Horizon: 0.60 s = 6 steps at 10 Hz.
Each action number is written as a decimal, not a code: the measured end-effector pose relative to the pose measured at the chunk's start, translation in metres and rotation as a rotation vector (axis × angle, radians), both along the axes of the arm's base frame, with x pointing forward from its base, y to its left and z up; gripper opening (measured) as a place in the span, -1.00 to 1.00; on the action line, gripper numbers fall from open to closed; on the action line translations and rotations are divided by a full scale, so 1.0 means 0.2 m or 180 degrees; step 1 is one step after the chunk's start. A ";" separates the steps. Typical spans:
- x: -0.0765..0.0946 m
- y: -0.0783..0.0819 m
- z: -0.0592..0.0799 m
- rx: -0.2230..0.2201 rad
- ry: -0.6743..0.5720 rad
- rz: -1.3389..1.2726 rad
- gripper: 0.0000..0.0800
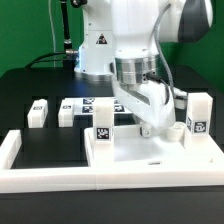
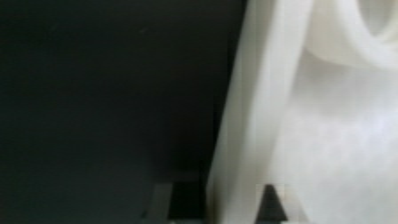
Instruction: Assemble desk
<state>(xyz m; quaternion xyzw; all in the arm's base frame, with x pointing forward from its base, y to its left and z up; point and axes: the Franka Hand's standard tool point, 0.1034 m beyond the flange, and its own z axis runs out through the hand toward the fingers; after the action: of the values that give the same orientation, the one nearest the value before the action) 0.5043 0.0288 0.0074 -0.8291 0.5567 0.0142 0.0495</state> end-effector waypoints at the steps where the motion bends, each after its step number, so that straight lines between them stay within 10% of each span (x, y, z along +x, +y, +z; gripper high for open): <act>1: -0.06 -0.10 0.00 0.0018 -0.0011 0.0385 -0.79; 6: -0.12 -0.30 0.00 0.0122 -0.0053 0.1693 -0.79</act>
Offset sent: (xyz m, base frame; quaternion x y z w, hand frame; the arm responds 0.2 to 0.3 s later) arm 0.0143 -0.0285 0.0052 0.0671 -0.0356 -0.2805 0.9568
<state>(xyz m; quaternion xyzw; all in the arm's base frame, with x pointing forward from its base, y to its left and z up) 0.4797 -0.0313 0.0077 -0.9453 0.3184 0.0303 0.0642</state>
